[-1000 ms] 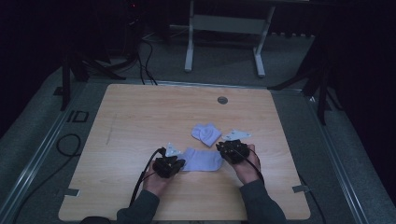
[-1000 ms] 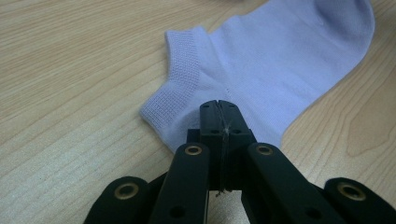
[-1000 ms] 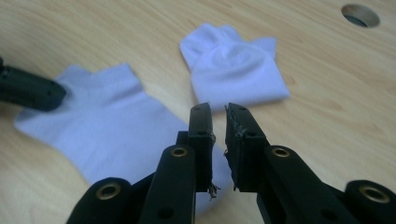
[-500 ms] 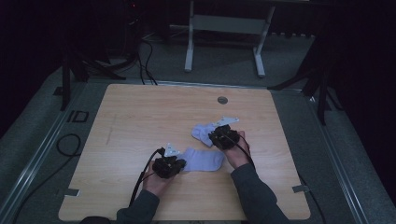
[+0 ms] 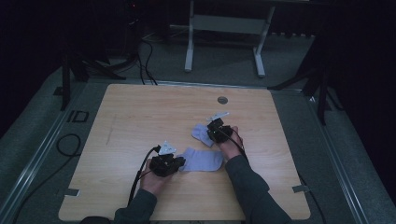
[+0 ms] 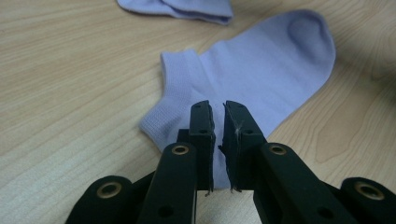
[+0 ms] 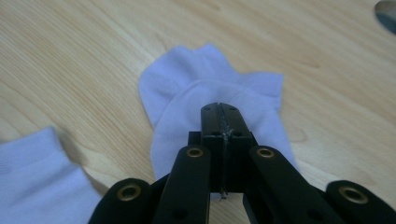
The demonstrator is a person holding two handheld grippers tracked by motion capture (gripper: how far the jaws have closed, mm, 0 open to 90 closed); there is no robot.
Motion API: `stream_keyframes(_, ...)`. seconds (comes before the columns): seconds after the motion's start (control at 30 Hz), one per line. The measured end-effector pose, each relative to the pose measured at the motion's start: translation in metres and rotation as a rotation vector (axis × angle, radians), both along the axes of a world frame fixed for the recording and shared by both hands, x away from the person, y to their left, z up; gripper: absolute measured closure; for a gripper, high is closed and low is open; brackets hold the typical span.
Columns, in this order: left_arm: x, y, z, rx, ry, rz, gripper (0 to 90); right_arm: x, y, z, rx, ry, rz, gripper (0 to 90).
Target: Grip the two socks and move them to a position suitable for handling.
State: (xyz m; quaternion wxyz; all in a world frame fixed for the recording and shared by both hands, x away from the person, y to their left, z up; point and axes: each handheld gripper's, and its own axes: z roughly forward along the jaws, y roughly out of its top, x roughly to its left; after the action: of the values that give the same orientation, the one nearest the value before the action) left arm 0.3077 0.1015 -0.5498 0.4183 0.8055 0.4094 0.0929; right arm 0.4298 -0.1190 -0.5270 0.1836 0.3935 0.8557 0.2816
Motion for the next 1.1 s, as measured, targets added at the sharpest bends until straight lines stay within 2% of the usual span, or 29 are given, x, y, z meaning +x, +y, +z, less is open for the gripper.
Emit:
stream_keyframes(0.17, 0.001, 0.002, 0.004, -0.007, -0.008, 0.011, 84.0, 0.003, 0.005, -0.012, -0.026, 0.032, -0.001, 90.0)
stream_keyframes(0.23, 0.002, 0.005, 0.008, -0.008, -0.016, 0.023, 84.3, 0.002, 0.008, -0.015, -0.045, 0.032, 0.016, 90.0)
stream_keyframes(0.43, 0.007, 0.008, 0.014, -0.001, -0.026, 0.043, 84.6, -0.002, 0.014, -0.017, -0.048, 0.026, 0.054, 90.0)
stream_keyframes(0.67, 0.020, 0.006, 0.015, 0.045, -0.037, 0.064, 86.0, -0.010, 0.018, -0.017, -0.067, 0.013, 0.162, 90.0)
stream_keyframes(0.7, 0.023, 0.005, 0.015, 0.051, -0.037, 0.069, 86.0, -0.010, 0.018, -0.017, -0.067, 0.013, 0.162, 90.0)
stream_keyframes(0.73, 0.030, 0.004, 0.014, 0.055, -0.035, 0.069, 86.4, -0.012, 0.019, -0.018, -0.068, 0.006, 0.190, 90.0)
stream_keyframes(0.77, 0.030, 0.004, 0.014, 0.055, -0.035, 0.069, 87.0, -0.013, 0.019, -0.018, -0.067, 0.005, 0.196, 90.0)
stream_keyframes(0.8, 0.038, 0.002, 0.013, 0.060, -0.035, 0.070, 87.4, -0.014, 0.019, -0.018, -0.062, 0.008, 0.199, 90.0)
stream_keyframes(0.83, 0.038, 0.002, 0.013, 0.060, -0.035, 0.070, 87.9, -0.014, 0.019, -0.018, -0.062, 0.008, 0.199, 90.0)
stream_keyframes(0.97, 0.057, -0.007, 0.011, 0.066, -0.026, 0.077, 89.2, -0.018, 0.017, -0.018, -0.057, 0.008, 0.230, 90.0)
stream_keyframes(1.0, 0.057, -0.007, 0.011, 0.066, -0.026, 0.077, 89.4, -0.018, 0.017, -0.018, -0.057, 0.008, 0.230, 90.0)
stream_keyframes(1.03, 0.064, -0.013, 0.010, 0.081, -0.030, 0.073, 89.4, -0.018, 0.017, -0.018, -0.055, 0.007, 0.236, 90.0)
stream_keyframes(1.07, 0.064, -0.013, 0.010, 0.081, -0.030, 0.073, 89.4, -0.018, 0.017, -0.018, -0.055, 0.007, 0.236, 90.0)
stream_keyframes(1.1, 0.073, -0.018, 0.009, 0.107, -0.034, 0.069, 89.5, -0.018, 0.017, -0.018, -0.055, 0.007, 0.239, 90.0)
